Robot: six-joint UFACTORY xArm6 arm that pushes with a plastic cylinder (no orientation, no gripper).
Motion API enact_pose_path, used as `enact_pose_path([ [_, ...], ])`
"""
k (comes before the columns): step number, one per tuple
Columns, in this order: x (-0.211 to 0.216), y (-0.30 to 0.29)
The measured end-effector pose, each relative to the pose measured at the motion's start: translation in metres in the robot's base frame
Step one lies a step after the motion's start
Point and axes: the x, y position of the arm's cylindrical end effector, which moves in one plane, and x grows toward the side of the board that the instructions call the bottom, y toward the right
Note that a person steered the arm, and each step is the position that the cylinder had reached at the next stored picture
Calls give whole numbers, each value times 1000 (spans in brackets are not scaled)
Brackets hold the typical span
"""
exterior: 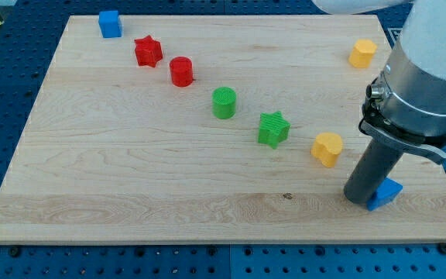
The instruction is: Keep arm in between yellow heart and blue triangle
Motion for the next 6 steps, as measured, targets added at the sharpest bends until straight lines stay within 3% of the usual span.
enact_pose_path([
  [2,-4,40],
  [6,-44,35],
])
